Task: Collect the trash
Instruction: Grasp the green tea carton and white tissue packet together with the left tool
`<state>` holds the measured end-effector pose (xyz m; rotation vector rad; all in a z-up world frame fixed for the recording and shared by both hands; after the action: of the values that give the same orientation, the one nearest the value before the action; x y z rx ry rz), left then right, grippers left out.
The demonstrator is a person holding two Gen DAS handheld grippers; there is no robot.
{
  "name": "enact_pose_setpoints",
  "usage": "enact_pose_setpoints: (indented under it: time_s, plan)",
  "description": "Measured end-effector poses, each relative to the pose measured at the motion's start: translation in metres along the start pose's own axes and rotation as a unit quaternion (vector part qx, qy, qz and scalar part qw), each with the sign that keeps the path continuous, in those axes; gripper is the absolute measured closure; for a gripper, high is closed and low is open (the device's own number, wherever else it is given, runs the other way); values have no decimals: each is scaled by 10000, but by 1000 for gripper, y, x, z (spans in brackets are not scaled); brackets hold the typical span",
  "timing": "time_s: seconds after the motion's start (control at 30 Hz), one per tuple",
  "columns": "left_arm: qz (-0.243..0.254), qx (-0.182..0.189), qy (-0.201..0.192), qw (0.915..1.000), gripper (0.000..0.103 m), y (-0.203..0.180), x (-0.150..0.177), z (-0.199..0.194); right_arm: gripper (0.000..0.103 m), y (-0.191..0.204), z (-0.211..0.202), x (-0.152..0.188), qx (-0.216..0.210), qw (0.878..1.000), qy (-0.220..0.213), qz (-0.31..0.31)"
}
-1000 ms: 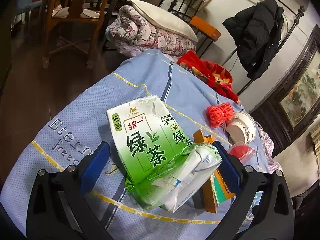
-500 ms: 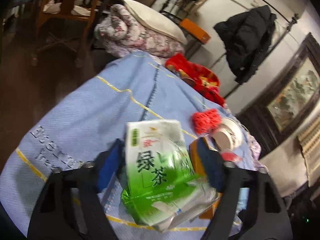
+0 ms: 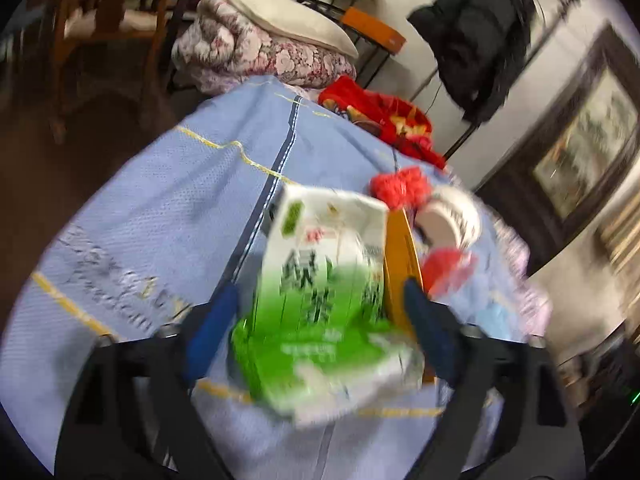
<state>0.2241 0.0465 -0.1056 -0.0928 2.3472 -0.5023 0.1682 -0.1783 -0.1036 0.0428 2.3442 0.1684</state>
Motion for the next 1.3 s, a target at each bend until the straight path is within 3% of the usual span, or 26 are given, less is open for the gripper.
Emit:
enact_pose_setpoints:
  time_s: [0.07,0.13,0.23,0.37,0.5,0.67,0.73,0.97,1.0,1.1,1.3]
  plan:
    - [494,-189,-89,9986,7,-11,5,-7,45,1,-2,0,2,10000,-41,-13]
    - [770,-369,14,9963,7,-15,11,-5,45,1,-3,0,-7,10000,-84,-26]
    - [525,-370,312,9974,7,-6,18,1,45,2,-5,0,-46,9999,-113,-35]
    - [312,-575,137,9978,7,6,15,-2,45,2,-6,-1,-82,9999,-148,-7]
    - [129,-496,-167,9985,7,10,5,-5,45,3,-8,-1,-100,9998,-185,-11]
    - [-245,-274,-127,9992,10,19,-4,2,45,4,-6,-1,-103,9998,-148,-48]
    - [-218,-138,-136,9996,23,16,-6,2,45,3,-4,-1,-91,9999,-93,-37]
    - [-81,133,-494,9987,23,4,-9,-16,45,-2,4,-1,-95,9998,92,135]
    - [-96,200,-554,9982,23,4,-10,-19,49,-3,5,-1,-116,9997,121,174]
    - [-107,349,-750,9965,24,1,-12,-29,88,-5,10,1,-196,9993,211,249]
    - [-75,372,-756,9964,24,-1,-11,-30,94,-3,6,0,-198,9997,25,172]
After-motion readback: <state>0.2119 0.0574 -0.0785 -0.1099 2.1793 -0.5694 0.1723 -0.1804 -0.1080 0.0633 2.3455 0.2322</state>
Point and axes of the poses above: each gripper's, at about its wrist camera, not at the fingertips, and z roughly the way its jaws point, y to its left, x to its underside, the point moved 6 cm from there along z, roughly the way its jaws point, and after that the axes turned 3 degrees about z, right-handed, at the moved point
